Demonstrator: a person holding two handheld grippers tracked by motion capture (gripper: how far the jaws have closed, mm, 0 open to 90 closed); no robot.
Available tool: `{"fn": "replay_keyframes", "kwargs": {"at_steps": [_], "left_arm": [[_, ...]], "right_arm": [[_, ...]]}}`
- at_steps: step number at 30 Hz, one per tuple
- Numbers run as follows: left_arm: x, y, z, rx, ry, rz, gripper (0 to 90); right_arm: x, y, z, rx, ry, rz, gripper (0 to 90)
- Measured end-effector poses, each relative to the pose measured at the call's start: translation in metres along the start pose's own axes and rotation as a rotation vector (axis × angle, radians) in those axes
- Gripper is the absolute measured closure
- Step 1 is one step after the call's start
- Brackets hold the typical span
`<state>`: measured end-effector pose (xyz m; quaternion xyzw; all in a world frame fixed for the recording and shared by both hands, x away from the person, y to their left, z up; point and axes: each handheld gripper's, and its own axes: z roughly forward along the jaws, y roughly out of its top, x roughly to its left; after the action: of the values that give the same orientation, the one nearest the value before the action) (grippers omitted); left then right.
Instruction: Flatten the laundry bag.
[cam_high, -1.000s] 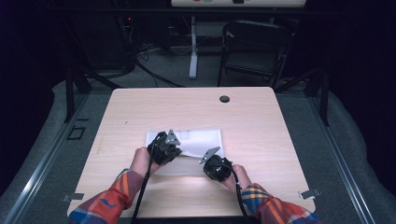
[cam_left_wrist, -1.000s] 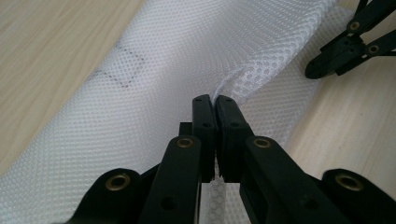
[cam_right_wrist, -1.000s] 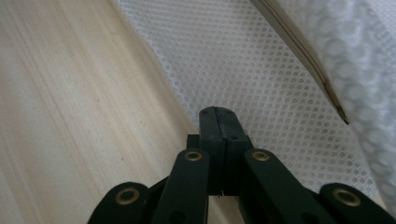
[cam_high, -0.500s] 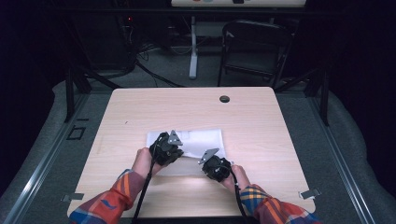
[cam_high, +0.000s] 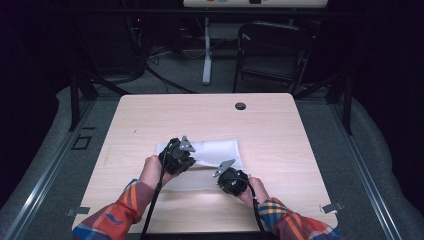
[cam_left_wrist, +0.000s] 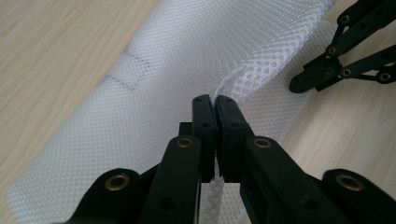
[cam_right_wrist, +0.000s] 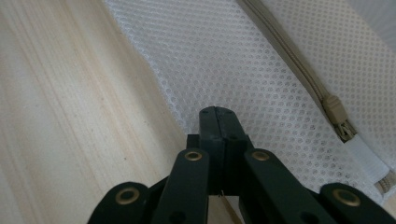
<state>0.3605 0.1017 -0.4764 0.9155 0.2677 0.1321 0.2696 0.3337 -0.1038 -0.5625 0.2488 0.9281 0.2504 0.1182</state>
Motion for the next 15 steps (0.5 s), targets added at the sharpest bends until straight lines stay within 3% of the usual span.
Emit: {"fn": "replay_keyframes", "kwargs": {"at_steps": [6,15], "left_arm": [[0.002,0.007,0.000,0.012,0.010,0.011,87.3],[0.015,0.019,-0.005,-0.011,0.027,-0.017,87.2]], "right_arm": [[0.000,-0.001,-0.002,0.009,0.012,0.000,90.0],[0.000,-0.003,-0.003,0.009,0.021,0.001,90.0]]}}
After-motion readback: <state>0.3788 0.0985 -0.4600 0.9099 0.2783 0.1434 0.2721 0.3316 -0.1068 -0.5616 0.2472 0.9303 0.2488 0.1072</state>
